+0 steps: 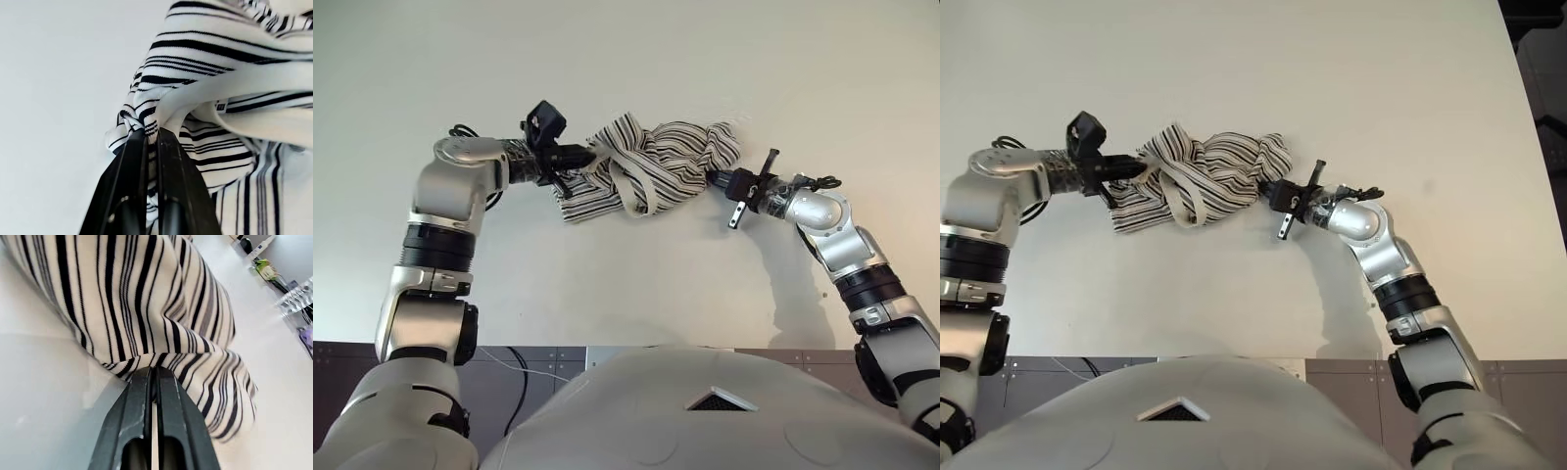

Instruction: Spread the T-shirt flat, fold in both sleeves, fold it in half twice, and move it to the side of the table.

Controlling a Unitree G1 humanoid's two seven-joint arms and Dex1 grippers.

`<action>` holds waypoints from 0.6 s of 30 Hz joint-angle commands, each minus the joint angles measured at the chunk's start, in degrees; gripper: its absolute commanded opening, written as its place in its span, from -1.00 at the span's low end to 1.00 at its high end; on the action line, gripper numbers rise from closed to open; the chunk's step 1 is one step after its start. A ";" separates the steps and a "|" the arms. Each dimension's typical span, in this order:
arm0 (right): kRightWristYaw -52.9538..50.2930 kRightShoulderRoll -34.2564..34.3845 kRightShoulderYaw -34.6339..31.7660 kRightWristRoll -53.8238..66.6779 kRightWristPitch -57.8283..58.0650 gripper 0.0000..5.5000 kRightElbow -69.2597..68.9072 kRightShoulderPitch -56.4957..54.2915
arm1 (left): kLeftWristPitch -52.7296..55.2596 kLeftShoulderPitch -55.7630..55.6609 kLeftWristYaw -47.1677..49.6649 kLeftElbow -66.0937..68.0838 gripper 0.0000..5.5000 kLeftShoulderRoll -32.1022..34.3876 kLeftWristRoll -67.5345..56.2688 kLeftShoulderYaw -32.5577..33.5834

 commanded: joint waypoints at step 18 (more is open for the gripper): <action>4.57 -4.15 8.40 -7.52 -11.91 -0.55 -23.83 20.12 | -14.06 15.54 -12.92 -10.14 -0.96 12.27 11.12 -12.10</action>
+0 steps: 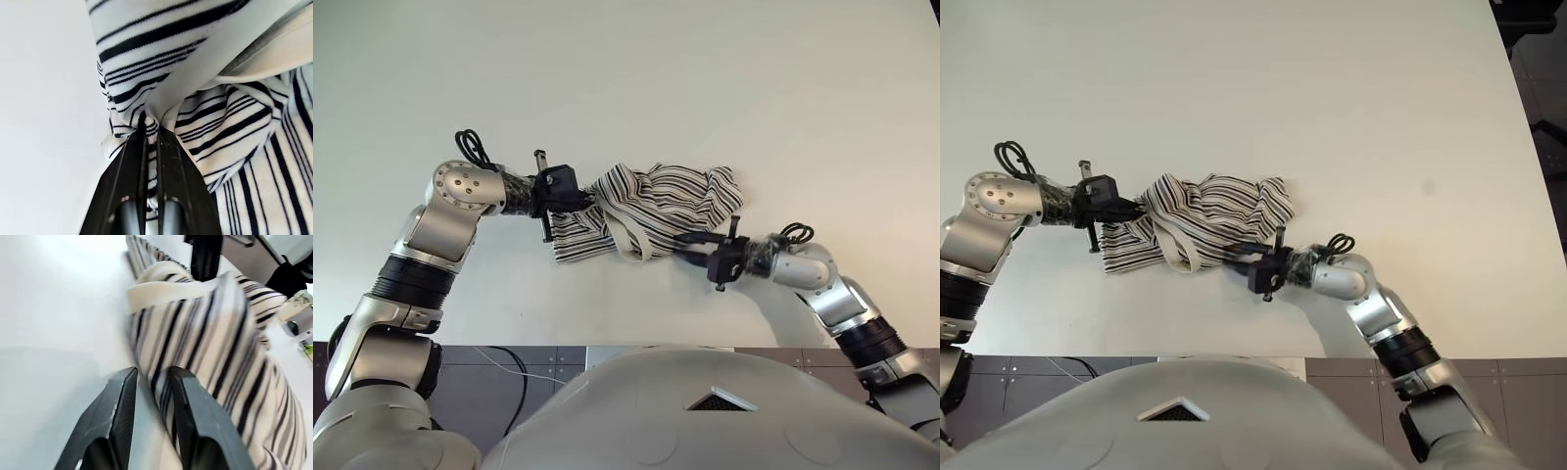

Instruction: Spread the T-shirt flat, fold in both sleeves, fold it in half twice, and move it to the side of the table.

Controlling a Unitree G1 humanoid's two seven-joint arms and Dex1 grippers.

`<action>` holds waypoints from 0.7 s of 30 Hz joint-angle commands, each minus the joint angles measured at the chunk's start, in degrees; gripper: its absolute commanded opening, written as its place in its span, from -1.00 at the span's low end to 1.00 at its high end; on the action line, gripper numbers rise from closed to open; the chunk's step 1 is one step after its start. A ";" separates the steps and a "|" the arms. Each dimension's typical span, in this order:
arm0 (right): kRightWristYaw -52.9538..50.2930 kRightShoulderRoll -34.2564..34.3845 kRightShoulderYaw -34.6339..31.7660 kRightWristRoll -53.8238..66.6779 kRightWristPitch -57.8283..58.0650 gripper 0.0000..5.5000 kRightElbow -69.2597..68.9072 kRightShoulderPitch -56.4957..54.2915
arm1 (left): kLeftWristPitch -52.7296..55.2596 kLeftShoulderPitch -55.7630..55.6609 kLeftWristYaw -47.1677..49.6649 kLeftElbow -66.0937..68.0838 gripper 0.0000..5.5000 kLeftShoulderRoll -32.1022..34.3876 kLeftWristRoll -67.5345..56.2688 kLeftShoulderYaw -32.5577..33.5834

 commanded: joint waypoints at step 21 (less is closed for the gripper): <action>-16.87 -2.88 1.83 -24.63 -13.03 -0.77 10.45 -8.59 | 6.11 4.90 -2.66 1.77 -0.96 -0.57 1.21 -3.30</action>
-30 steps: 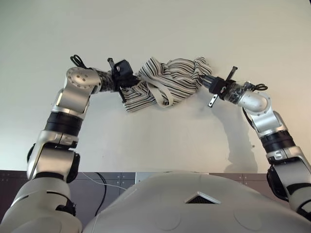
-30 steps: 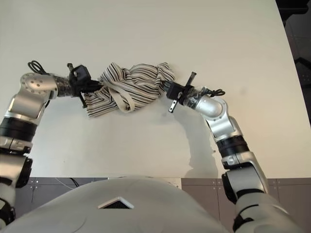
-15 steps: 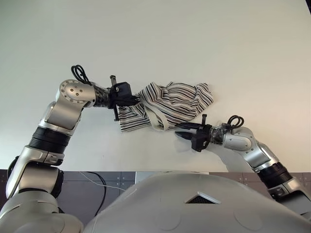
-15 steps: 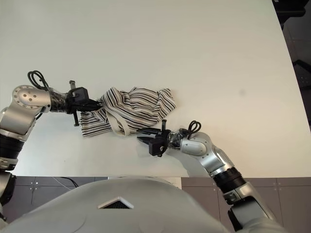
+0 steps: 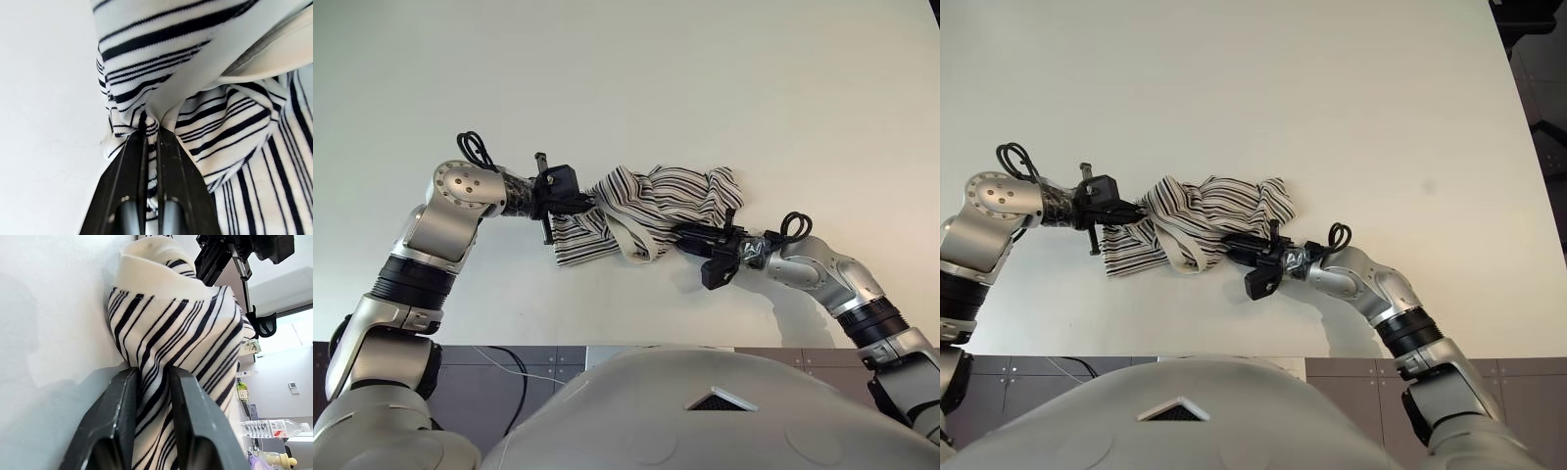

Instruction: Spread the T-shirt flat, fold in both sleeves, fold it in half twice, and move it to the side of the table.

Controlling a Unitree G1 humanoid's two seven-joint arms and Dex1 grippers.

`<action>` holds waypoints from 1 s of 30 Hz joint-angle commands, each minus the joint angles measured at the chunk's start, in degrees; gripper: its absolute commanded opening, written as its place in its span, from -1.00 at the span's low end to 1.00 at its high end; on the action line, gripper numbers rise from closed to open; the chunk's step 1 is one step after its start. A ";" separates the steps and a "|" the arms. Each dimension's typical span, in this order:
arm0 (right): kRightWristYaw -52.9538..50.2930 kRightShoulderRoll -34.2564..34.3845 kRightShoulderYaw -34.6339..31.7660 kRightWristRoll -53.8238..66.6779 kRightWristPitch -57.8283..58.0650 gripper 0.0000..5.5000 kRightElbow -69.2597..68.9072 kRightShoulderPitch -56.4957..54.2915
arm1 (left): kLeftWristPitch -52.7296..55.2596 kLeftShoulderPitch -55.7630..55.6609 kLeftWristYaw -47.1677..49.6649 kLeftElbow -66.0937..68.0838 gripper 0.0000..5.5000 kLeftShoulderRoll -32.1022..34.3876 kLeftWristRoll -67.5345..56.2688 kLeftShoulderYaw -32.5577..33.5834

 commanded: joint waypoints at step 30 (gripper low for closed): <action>36.17 -10.15 -26.35 75.88 58.49 -0.96 -7.10 -23.61 | 5.73 -11.45 8.76 -5.51 -0.96 -9.53 -18.85 21.87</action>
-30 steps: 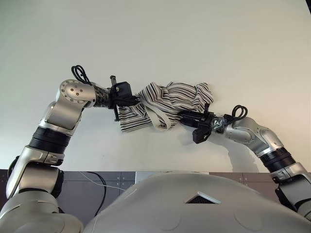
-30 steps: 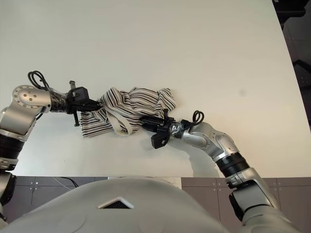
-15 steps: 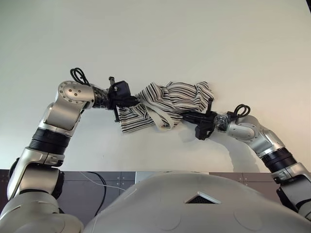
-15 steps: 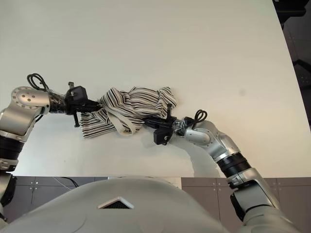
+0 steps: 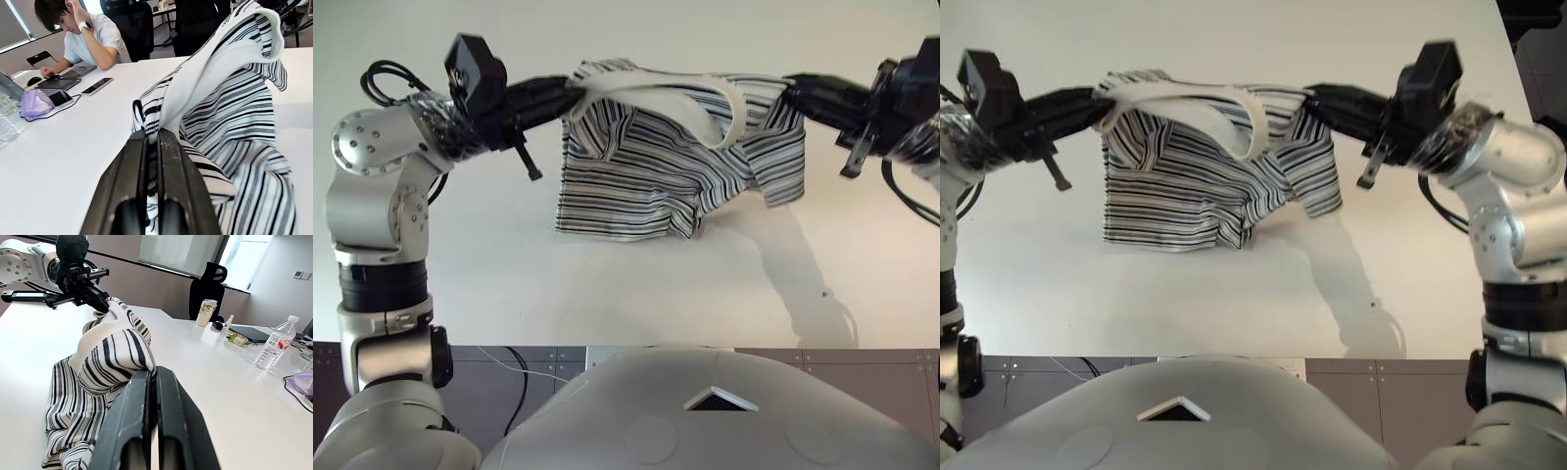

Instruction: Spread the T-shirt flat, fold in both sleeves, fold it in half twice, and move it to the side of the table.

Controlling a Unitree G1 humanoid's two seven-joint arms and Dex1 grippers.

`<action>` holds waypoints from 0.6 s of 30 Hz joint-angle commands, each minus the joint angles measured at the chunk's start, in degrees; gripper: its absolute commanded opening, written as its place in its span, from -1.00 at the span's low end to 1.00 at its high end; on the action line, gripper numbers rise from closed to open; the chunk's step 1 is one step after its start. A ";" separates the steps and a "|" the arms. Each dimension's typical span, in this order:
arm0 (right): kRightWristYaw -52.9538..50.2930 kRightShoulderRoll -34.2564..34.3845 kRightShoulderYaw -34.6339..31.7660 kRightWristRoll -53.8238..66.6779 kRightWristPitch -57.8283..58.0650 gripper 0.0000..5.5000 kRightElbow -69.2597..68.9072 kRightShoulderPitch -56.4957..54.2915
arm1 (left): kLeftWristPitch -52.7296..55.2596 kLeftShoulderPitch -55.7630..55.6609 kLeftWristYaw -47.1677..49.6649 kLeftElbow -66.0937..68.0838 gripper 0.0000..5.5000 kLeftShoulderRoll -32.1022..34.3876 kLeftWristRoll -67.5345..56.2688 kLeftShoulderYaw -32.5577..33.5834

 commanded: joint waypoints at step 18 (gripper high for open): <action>-27.25 20.14 11.51 -48.86 -21.11 -0.96 84.48 -68.65 | -21.81 -69.30 24.18 84.84 -0.96 -14.96 37.24 -14.46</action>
